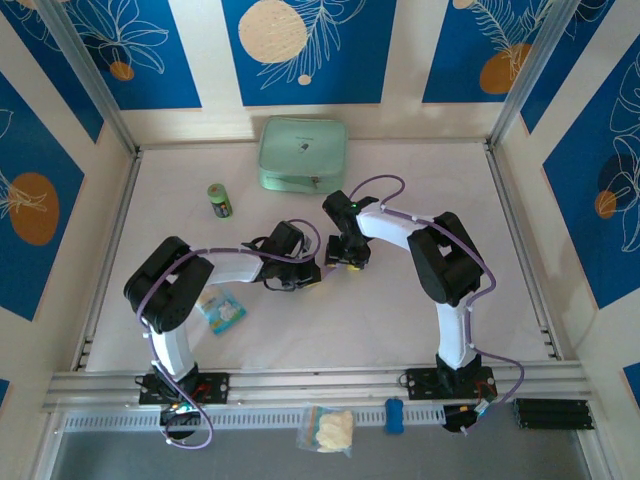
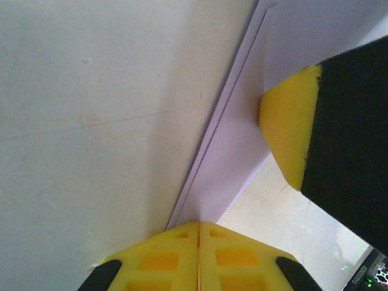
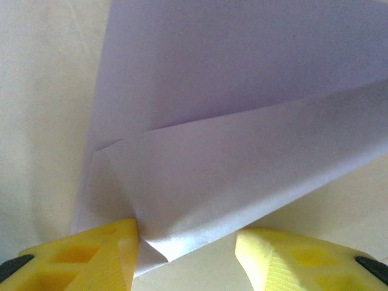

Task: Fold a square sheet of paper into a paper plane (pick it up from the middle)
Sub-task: Fold the wing for the fifth time at the center of the table.

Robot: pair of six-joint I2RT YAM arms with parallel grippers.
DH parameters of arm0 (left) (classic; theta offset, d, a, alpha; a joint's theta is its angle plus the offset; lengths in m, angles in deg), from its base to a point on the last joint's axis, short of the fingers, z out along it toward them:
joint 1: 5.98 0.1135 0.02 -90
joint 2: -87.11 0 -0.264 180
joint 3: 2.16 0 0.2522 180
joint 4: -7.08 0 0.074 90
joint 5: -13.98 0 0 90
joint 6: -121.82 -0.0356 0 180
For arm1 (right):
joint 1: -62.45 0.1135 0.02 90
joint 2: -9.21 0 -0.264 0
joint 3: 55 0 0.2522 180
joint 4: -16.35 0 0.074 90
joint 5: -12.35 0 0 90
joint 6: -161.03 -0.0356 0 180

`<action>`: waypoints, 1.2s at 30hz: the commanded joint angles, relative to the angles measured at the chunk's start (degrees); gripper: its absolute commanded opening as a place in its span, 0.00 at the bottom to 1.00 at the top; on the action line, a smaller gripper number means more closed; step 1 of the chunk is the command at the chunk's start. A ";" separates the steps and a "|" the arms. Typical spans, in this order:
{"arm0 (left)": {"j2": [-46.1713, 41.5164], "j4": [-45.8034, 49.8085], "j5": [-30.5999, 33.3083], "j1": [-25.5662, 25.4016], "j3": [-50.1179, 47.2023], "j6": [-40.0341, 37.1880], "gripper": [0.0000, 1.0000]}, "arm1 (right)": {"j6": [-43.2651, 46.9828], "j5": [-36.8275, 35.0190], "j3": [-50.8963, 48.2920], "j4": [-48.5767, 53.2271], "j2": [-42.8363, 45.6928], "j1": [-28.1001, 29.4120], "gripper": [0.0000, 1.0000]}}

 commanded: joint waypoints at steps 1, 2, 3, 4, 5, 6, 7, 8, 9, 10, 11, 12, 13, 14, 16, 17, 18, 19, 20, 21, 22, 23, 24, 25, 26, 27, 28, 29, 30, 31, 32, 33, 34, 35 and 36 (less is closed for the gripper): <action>1.50 5.14 1.56 -0.41 -0.18 0.32 0.08 | 1.48 -2.07 -4.43 -2.57 -9.32 -0.44 0.51; 1.48 5.31 1.66 -0.42 -0.22 0.16 0.08 | 1.55 -2.20 -4.47 -2.47 -9.53 -0.42 0.51; 1.50 5.48 1.68 -0.42 -0.24 0.03 0.07 | 1.64 -2.33 -4.37 -2.38 -9.72 -0.39 0.51; 1.48 5.68 1.68 -0.42 -0.24 -0.06 0.07 | 1.66 -2.51 -4.24 -2.41 -9.87 -0.44 0.51; 1.53 5.78 1.71 -0.43 -0.24 -0.03 0.07 | 1.75 -2.68 -4.21 -2.29 -10.00 -0.45 0.51; 1.57 5.79 1.67 -0.41 -0.24 -0.07 0.07 | 1.75 -2.84 -4.09 -2.21 -10.15 -0.41 0.50; 1.55 5.71 1.67 -0.42 -0.23 -0.03 0.07 | 1.78 -2.96 -3.90 -2.13 -10.40 -0.45 0.50; 1.57 5.72 1.59 -0.37 -0.20 -0.04 0.07 | 1.88 -3.16 -3.74 -2.03 -10.70 -0.34 0.50; 1.49 5.72 1.59 -0.37 -0.16 -0.08 0.07 | 1.91 -3.50 -3.56 -1.84 -10.95 -0.29 0.50; 1.32 5.67 1.52 -0.43 -0.11 0.04 0.07 | 1.87 -4.09 -3.44 -1.47 -11.41 -0.18 0.50; 1.18 5.71 1.42 -0.41 0.01 -0.02 0.07 | 1.93 -4.80 -3.11 -1.09 -11.92 -0.02 0.50; 0.90 5.63 1.32 -0.36 0.02 0.05 0.07 | 1.93 -5.44 -2.93 -0.74 -12.30 0.08 0.50; 0.60 5.42 1.19 -0.37 0.10 0.20 0.07 | 1.89 -6.18 -2.76 -0.39 -12.72 0.23 0.50; 0.20 5.21 0.98 -0.41 0.19 0.30 0.07 | 1.90 -7.01 -2.46 0.02 -13.16 0.41 0.50; -0.56 5.11 0.75 -0.44 0.54 0.37 0.07 | 1.92 -8.31 -1.95 0.70 -13.98 0.69 0.50; -0.94 5.15 0.70 -0.43 0.71 0.32 0.07 | 1.85 -8.75 -1.80 0.93 -14.35 0.78 0.50; -1.34 5.19 0.64 -0.39 0.87 0.32 0.07 | 1.77 -9.13 -1.67 1.08 -14.67 0.91 0.50; -1.85 5.26 0.70 -0.39 1.03 0.31 0.08 | 1.81 -9.54 -1.43 1.33 -15.09 1.03 0.50; -2.28 5.36 0.69 -0.42 1.15 0.32 0.08 | 1.84 -9.84 -1.18 1.62 -15.49 1.13 0.50; -2.67 5.51 0.71 -0.37 1.16 0.32 0.09 | 1.76 -10.09 -0.99 1.74 -15.84 1.24 0.50; -3.08 5.67 0.79 -0.42 1.10 0.32 0.09 | 1.75 -10.19 -0.97 1.70 -16.17 1.31 0.50; -3.33 5.95 0.94 -0.37 0.99 0.19 0.09 | 1.71 -10.14 -0.88 1.68 -16.48 1.36 0.50; -3.44 6.31 1.12 -0.44 0.91 0.07 0.09 | 1.71 -10.11 -0.90 1.67 -16.57 1.31 0.50; -3.45 6.57 1.22 -0.39 0.61 -0.08 0.09 | 1.73 -9.96 -0.95 1.52 -16.74 1.36 0.50; -3.39 6.60 1.23 -0.38 0.26 -0.07 0.09 | 1.71 -9.94 -0.88 1.49 -16.84 1.34 0.50; -3.18 6.44 1.16 -0.37 -0.01 -0.03 0.09 | 1.73 -9.83 -0.83 1.46 -16.93 1.32 0.50; -3.01 6.09 0.96 -0.41 -0.31 0.15 0.09 | 1.75 -9.84 -0.73 1.42 -17.03 1.32 0.49; -2.82 5.68 0.58 -0.44 -0.71 0.39 0.09 | 1.71 -9.78 -0.78 1.47 -17.09 1.32 0.50; -2.66 5.42 0.37 -0.41 -0.98 0.57 0.09 | 1.75 -9.75 -0.76 1.41 -17.12 1.31 0.49; -2.47 5.52 -0.03 -0.40 -1.20 0.60 0.09 | 1.75 -9.80 -0.78 1.45 -17.16 1.31 0.50; -2.20 5.86 -0.28 -0.42 -1.21 0.41 0.09 | 1.75 -9.74 -0.85 1.42 -17.15 1.31 0.49; -1.96 6.69 -0.35 -0.36 -1.13 0.15 0.09 | 1.75 -9.73 -0.82 1.48 -17.24 1.31 0.50; -1.55 8.20 -0.04 -0.43 -0.96 -0.38 0.09 | 1.79 -9.74 -0.81 1.36 -17.21 1.27 0.49; -1.30 9.15 0.50 -0.39 -0.93 -0.62 0.09 | 1.78 -9.74 -0.85 1.36 -17.24 1.30 0.49; -1.10 9.40 0.83 -0.40 -1.05 -0.73 0.09 | 1.75 -9.72 -0.87 1.33 -17.31 1.25 0.49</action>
